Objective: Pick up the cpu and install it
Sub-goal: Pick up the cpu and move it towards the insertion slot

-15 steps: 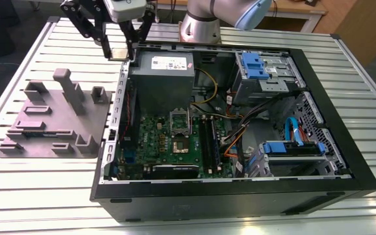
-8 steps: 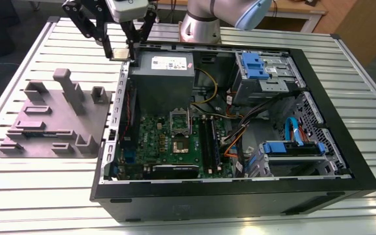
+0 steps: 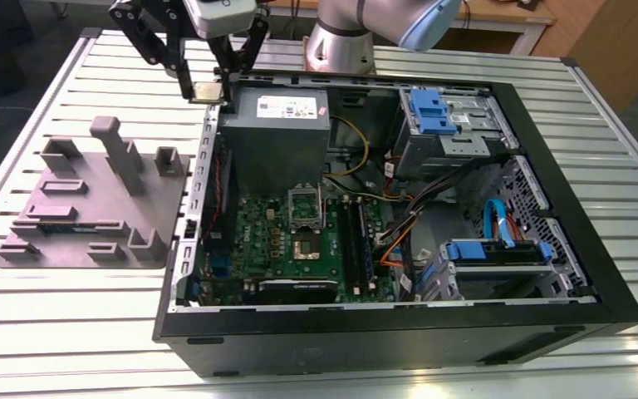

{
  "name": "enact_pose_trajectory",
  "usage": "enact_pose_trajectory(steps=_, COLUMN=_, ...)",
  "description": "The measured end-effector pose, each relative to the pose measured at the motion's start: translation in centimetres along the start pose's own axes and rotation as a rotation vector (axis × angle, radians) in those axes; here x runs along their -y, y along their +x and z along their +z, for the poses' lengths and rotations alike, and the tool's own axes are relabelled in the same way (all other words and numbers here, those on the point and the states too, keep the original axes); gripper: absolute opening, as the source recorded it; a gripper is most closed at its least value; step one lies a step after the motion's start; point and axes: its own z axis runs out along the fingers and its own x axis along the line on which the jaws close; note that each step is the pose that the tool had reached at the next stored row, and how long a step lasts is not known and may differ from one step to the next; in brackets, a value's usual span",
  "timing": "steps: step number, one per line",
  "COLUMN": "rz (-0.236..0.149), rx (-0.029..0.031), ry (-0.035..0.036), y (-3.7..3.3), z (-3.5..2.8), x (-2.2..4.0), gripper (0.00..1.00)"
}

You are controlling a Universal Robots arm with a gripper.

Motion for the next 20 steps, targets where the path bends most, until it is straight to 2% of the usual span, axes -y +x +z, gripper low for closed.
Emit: enact_pose_trajectory(steps=20, rz=0.000, rx=0.0000, ry=0.0000, y=-0.75, z=0.00, x=-0.02, gripper=0.47)
